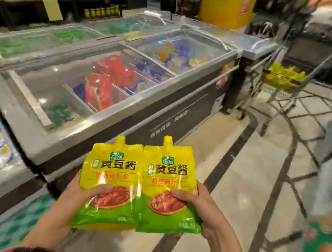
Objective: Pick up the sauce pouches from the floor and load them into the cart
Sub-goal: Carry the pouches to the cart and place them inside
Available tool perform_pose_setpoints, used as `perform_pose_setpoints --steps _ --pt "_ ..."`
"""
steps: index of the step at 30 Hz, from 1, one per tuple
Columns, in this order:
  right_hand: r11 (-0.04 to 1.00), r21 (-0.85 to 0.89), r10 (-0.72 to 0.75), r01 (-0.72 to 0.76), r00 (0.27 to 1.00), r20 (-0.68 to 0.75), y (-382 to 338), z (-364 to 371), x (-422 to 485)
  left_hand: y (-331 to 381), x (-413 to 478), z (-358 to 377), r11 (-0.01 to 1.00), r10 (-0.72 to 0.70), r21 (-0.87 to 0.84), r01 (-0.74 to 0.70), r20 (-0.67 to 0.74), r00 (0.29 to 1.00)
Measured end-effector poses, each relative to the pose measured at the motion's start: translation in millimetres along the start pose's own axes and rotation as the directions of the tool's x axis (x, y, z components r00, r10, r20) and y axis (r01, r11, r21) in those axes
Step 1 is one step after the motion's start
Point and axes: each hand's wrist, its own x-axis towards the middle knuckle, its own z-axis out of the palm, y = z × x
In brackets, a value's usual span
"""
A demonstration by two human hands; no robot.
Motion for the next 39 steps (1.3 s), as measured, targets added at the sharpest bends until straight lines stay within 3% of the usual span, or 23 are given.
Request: perform_pose_setpoints --steps 9,17,25,39 --pt "0.989 0.086 -0.080 0.118 0.931 -0.356 -54 -70 53 46 178 102 0.998 -0.016 0.056 -0.006 0.377 0.926" --pt "0.977 0.102 -0.110 0.188 0.850 -0.515 -95 -118 99 76 286 184 0.995 -0.070 0.095 0.019 0.562 0.824" --pt "0.967 0.149 -0.080 0.208 0.800 -0.595 -130 -205 178 90 397 282 0.989 -0.116 0.142 0.034 0.621 0.775" --pt "0.949 0.201 -0.072 0.241 0.789 -0.610 -267 -367 347 155 607 457 0.970 -0.140 0.241 -0.026 0.644 0.752"
